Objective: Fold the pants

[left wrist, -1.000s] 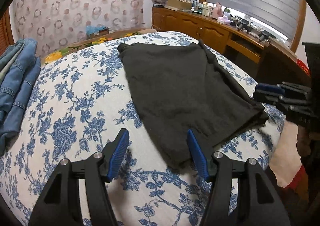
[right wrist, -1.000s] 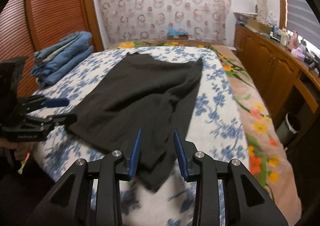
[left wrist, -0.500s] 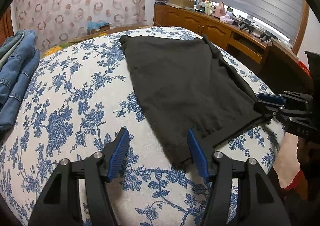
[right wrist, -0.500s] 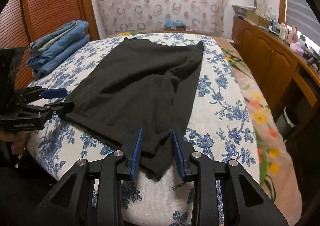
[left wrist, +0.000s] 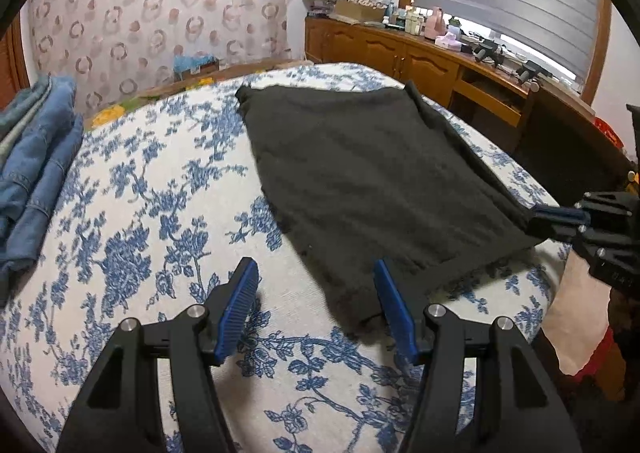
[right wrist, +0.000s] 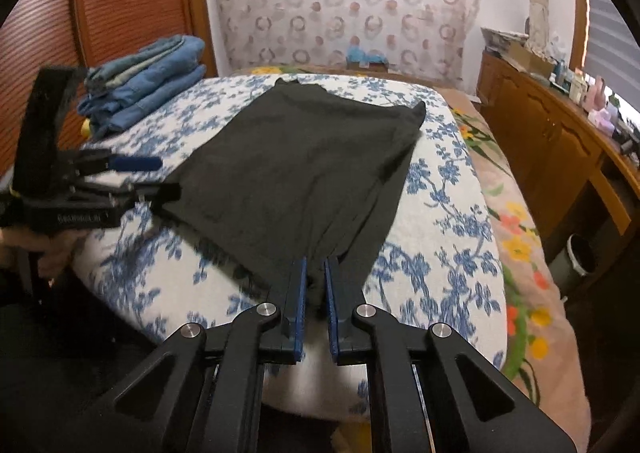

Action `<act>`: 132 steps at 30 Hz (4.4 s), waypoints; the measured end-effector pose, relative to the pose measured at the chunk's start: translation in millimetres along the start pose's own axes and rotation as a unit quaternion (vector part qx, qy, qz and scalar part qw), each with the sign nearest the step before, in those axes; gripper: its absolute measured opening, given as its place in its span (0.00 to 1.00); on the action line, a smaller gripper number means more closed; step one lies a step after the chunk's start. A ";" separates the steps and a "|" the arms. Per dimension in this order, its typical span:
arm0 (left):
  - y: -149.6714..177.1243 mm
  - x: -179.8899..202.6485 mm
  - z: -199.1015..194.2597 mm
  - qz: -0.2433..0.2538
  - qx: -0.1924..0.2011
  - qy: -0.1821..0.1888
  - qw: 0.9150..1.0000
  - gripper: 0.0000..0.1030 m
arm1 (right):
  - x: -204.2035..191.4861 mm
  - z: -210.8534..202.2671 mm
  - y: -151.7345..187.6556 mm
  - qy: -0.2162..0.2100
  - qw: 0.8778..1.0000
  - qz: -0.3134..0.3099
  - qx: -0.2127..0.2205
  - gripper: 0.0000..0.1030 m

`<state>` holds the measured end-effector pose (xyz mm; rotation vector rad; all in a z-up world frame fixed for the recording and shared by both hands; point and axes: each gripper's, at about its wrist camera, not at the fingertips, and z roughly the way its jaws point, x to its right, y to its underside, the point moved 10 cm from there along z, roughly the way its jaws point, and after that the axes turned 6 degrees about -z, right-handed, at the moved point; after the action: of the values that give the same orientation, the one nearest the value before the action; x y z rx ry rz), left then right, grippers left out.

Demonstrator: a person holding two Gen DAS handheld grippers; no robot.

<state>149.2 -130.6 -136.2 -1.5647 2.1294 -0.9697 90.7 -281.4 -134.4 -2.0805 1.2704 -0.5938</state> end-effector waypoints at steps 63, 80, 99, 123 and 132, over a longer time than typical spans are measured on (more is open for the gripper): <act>7.0 8.7 12.9 -0.024 -0.015 0.024 0.999 0.44 | 7.1 20.1 1.0 -0.019 0.998 0.058 0.014 0.13; 7.7 18.3 2.4 -0.027 -0.020 0.056 0.998 0.06 | 8.8 14.3 -3.8 -0.029 0.997 0.066 0.030 0.05; -104.5 17.9 -115.9 -0.001 0.113 0.059 0.992 0.02 | -6.3 -77.5 -125.9 -0.025 0.987 -0.004 0.157 0.05; -247.0 -99.2 -153.0 -0.021 0.211 -0.070 0.975 0.01 | -18.2 -35.9 -331.0 0.010 0.974 -0.059 0.217 0.04; -150.1 -107.3 -89.5 -0.036 0.114 -0.056 0.991 0.01 | -46.2 39.1 -245.6 -0.025 0.988 -0.095 0.121 0.04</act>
<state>237.4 -26.5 16.9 -1.5523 1.8262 -1.0808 248.1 -144.9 9.1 -2.0114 0.9268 -0.7362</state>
